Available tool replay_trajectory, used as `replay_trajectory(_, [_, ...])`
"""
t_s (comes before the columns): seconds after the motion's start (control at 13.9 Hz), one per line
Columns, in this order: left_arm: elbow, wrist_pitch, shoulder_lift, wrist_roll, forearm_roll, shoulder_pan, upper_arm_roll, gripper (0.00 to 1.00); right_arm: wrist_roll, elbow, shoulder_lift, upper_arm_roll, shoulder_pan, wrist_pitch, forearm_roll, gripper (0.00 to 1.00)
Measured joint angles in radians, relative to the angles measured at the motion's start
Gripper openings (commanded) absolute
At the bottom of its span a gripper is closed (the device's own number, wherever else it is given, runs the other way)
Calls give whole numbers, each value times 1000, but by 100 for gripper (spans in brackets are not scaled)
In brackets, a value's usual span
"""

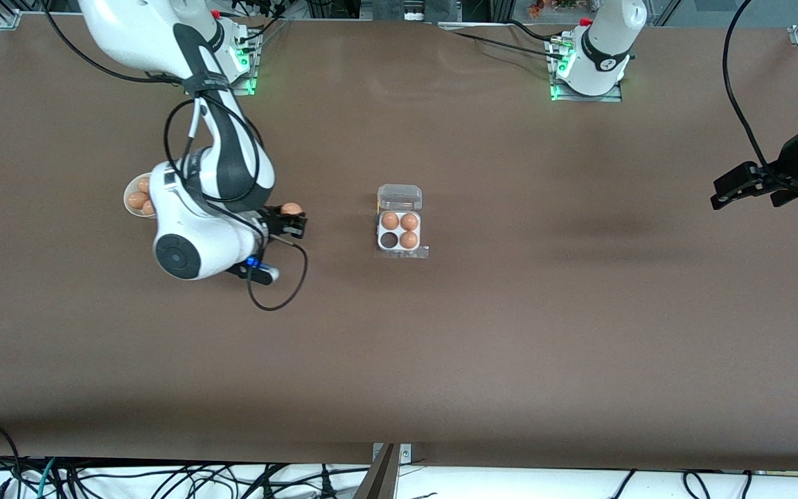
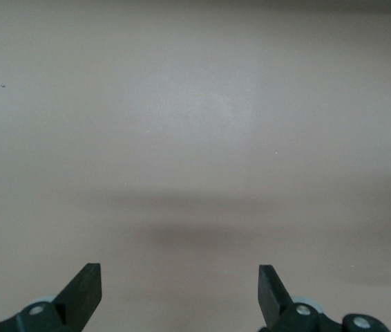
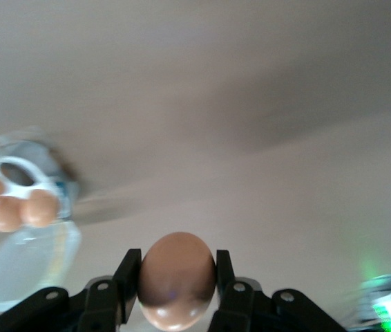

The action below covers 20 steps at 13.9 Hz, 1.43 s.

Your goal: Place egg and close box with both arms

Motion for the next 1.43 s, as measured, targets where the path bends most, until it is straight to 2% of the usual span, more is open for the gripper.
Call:
replay_trajectory(0.22, [0, 0, 0, 0, 0, 0, 0, 100, 102, 74, 55, 0, 41, 60, 113, 34])
replay_trajectory(0.36, [0, 0, 0, 0, 0, 0, 0, 100, 145, 86, 78, 0, 68, 140, 177, 34])
replay_trajectory(0.72, [0, 0, 0, 0, 0, 0, 0, 100, 211, 90, 134, 0, 133, 314, 276, 34])
replay_trajectory(0.93, [0, 0, 0, 0, 0, 0, 0, 100, 231, 91, 164, 0, 156, 365, 304, 34])
replay_trajectory(1.43, [0, -1, 2, 0, 0, -4, -4, 100, 240, 91, 211, 17, 176, 365, 311, 35])
